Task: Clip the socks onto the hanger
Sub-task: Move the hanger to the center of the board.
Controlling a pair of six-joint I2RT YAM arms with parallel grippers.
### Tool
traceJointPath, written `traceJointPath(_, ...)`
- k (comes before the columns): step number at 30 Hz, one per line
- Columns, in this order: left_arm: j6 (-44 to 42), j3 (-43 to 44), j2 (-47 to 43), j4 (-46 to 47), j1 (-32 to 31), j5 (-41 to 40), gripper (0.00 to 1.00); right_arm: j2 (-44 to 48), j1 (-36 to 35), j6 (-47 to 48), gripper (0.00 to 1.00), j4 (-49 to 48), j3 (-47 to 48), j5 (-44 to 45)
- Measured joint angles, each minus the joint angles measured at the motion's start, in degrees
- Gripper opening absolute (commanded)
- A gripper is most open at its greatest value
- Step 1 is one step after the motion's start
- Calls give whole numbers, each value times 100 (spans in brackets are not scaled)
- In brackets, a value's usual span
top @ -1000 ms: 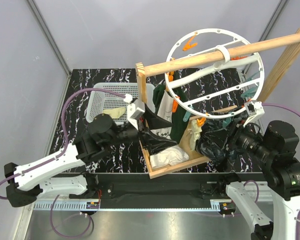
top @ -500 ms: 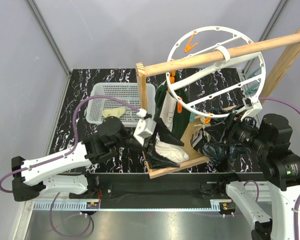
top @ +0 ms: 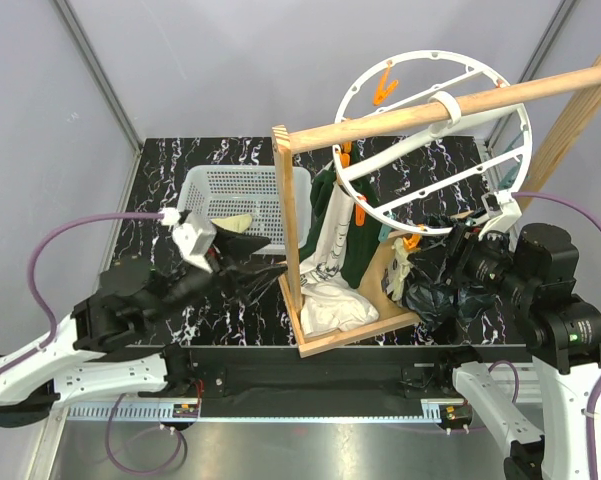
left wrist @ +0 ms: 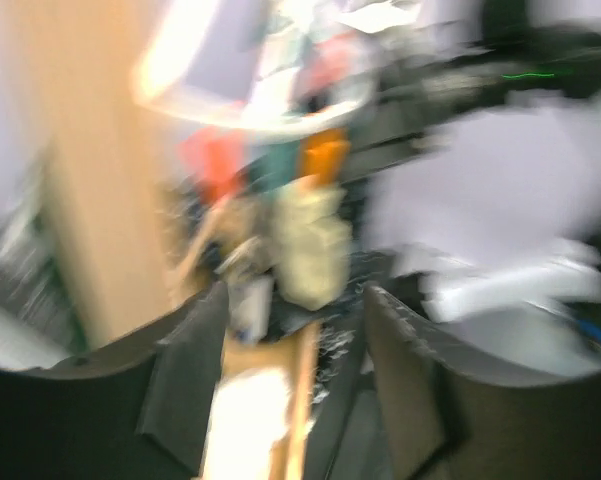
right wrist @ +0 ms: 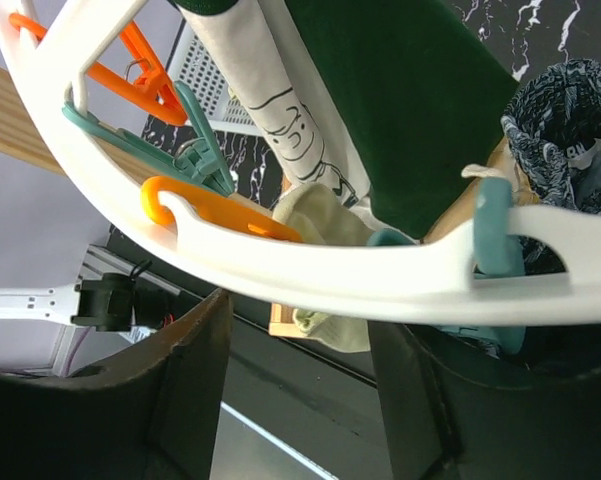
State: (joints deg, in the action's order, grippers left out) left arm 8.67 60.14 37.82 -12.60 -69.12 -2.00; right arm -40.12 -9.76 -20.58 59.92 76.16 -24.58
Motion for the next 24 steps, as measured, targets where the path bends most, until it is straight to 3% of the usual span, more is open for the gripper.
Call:
traceJointPath(3, 352, 13, 229, -743, 46, -1231, 68, 0, 2, 37, 66, 52, 2, 11)
traceJointPath(9, 798, -68, 1379, -1342, 129, -2210, 64, 2, 2, 50, 70, 186, 11, 13)
traceJointPath(14, 909, -328, 1591, -1327, 363, -2232, 50, 7, 2, 87, 70, 291, 52, 13)
traceJointPath(24, 826, -111, 2271, -739, 800, -1858, 35, 140, 2, 131, 70, 321, 151, 131)
